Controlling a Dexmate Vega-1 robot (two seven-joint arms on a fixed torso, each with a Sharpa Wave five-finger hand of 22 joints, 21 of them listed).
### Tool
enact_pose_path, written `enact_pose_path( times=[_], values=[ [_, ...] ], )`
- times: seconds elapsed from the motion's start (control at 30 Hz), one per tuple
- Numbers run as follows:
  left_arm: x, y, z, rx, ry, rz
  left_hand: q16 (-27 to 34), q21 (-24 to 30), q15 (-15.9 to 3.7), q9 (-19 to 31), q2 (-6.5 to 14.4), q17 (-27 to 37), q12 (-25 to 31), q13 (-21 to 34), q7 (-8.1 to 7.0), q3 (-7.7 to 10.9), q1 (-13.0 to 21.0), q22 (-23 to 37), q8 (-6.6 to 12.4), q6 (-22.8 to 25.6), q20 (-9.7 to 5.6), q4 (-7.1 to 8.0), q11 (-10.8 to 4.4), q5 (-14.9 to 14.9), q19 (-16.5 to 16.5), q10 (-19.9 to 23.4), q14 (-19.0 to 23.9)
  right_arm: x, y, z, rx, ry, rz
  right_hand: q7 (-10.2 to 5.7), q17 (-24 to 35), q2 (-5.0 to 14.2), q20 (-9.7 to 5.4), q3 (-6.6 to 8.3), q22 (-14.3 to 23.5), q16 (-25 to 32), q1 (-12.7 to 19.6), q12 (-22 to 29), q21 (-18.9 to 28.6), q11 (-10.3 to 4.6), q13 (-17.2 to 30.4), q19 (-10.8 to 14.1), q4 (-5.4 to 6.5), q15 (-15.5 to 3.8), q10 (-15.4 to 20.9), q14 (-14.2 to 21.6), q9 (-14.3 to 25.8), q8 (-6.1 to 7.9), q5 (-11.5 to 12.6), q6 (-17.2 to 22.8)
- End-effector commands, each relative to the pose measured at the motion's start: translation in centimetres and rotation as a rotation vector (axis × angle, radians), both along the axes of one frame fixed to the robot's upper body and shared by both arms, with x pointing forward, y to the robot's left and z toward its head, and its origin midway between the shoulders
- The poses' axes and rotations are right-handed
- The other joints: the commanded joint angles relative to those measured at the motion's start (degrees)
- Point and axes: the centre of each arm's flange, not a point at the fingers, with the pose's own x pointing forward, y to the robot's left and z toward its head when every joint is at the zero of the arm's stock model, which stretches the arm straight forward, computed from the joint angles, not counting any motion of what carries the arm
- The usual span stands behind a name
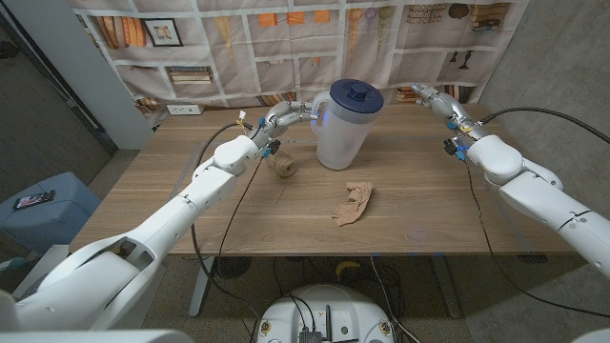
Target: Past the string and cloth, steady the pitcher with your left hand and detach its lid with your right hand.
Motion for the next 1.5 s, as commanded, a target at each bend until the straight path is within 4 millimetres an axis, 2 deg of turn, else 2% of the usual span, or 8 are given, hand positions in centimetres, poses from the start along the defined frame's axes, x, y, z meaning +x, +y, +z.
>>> enact_pose_path(
  times=[0.03, 0.13, 0.33, 0.57, 0.8, 0.97, 1.2, 1.5],
  values=[
    [0.2, -0.2, 0.4, 0.021, 0.004, -0.002, 0.45, -0.23, -5.40, 0.25, 2.24, 0.17, 0.12, 0.08, 0.97, 1.09, 1.27, 0.22, 0.32, 3.99, -8.50, 1.18, -1.83, 0.33, 0.78, 2.16, 0.88, -1.3, 0.2, 2.8, -0.168, -0.018, -0.064, -0.28, -0.02, -0.27, 0.78, 0.30, 0.23, -0.32, 1.67, 0.40, -0.05, -0.31, 0.22, 0.15, -1.09, 0.39, 0.83, -0.24, 0.21, 0.16, -0.32, 0.03],
    [0.3, -0.2, 0.5, 0.026, 0.005, -0.004, 0.41, -0.23, -5.41, 0.27, 2.25, 0.15, 0.12, 0.09, 1.02, 1.11, 1.23, 0.23, 0.34, 4.07, -8.49, 1.19, -1.88, 0.34, 0.80, 2.25, 0.88, -1.7, 0.6, 3.4, -0.211, -0.022, -0.077, -0.11, -0.11, -0.45, 1.03, 0.44, 0.24, -0.36, 2.24, 0.39, -0.03, -0.45, 0.25, 0.18, -1.66, 0.75, 0.85, -0.39, 0.24, 0.10, -0.44, -0.19],
    [0.4, -0.4, 0.7, 0.032, 0.007, -0.011, 0.35, -0.24, -5.43, 0.32, 2.24, 0.13, 0.04, 0.12, 1.24, 1.12, 1.14, 0.22, 0.28, 4.03, -8.47, 1.20, -1.91, 0.37, 0.84, 2.33, 0.91, -2.5, 1.5, 4.8, -0.301, -0.030, -0.105, 0.02, -0.29, -0.78, 1.70, 1.15, 0.27, -0.32, 4.47, 0.41, 0.01, -0.80, 0.41, 0.24, -3.63, 1.93, 1.07, -0.59, 0.35, -0.07, -0.60, -1.15],
    [0.3, -0.7, 1.1, 0.044, 0.005, -0.013, 0.37, -0.24, -5.43, 0.37, 2.30, 0.14, 0.01, 0.15, 1.18, 1.13, 1.07, 0.22, 0.23, 4.02, -8.46, 1.22, -1.78, 0.39, 0.89, 2.46, 1.07, -3.5, 2.3, 6.2, -0.370, -0.030, -0.142, -0.26, -0.39, -0.81, 2.33, 2.19, 0.28, -0.03, 7.23, 0.79, 0.07, -0.39, 0.63, 0.46, -5.33, 2.41, 2.20, -0.24, 0.52, 0.34, -0.11, -0.93],
    [0.2, -0.7, 1.4, 0.047, 0.001, -0.012, 0.40, -0.26, -5.51, 0.40, 2.35, 0.16, -0.07, 0.17, 1.15, 1.15, 1.06, 0.22, 0.20, 4.05, -8.47, 1.19, -1.77, 0.41, 0.91, 2.47, 1.25, -4.5, 3.2, 7.6, -0.448, -0.027, -0.177, -0.05, -0.44, -0.69, 2.67, 3.06, 0.27, 0.08, 9.27, 0.90, -0.03, -0.15, 0.79, 0.21, -6.03, 2.65, 2.62, -0.13, 0.62, 0.54, 0.68, -0.86],
    [0.1, -0.9, 1.4, 0.050, 0.002, -0.015, 0.30, -0.27, -5.43, 0.43, 2.29, 0.12, -0.17, 0.19, 1.16, 1.17, 1.00, 0.22, 0.19, 4.08, -8.48, 1.17, -1.78, 0.42, 0.91, 2.35, 1.16, -5.1, 3.9, 8.6, -0.514, -0.019, -0.204, 0.08, -0.52, -0.87, 3.37, 4.52, 0.25, 0.41, 12.82, 1.34, 0.07, 0.44, 1.03, 0.56, -6.55, 2.93, 4.02, 0.51, 0.79, 1.24, 2.40, 0.32],
    [0.2, -0.9, 1.3, 0.050, 0.006, -0.015, 0.33, -0.30, -5.42, 0.47, 2.39, 0.14, -0.17, 0.21, 1.16, 1.20, 0.89, 0.21, 0.20, 4.17, -8.48, 1.23, -1.66, 0.44, 0.88, 2.55, 1.31, -5.6, 4.9, 10.1, -0.588, -0.016, -0.231, -0.86, -0.57, -1.86, 3.82, 5.75, 0.23, 0.92, 16.47, 1.84, 0.24, -0.36, 1.26, 1.38, -6.64, 2.77, 5.89, 1.79, 0.95, 1.92, 4.03, 1.75],
    [0.3, -0.9, 1.3, 0.057, 0.008, -0.017, 0.40, -0.34, -5.54, 0.52, 2.38, 0.19, -0.13, 0.25, 1.32, 1.18, 0.87, 0.21, 0.14, 4.15, -8.47, 1.15, -1.75, 0.44, 0.85, 2.93, 1.60, -6.0, 6.0, 11.7, -0.675, -0.002, -0.233, -1.37, -0.59, -2.35, 4.08, 6.38, 0.22, 0.99, 18.40, 1.81, 0.23, -0.85, 1.35, 1.65, -6.65, 2.65, 6.25, 2.01, 0.98, 2.08, 4.80, 2.17]
  ],
)
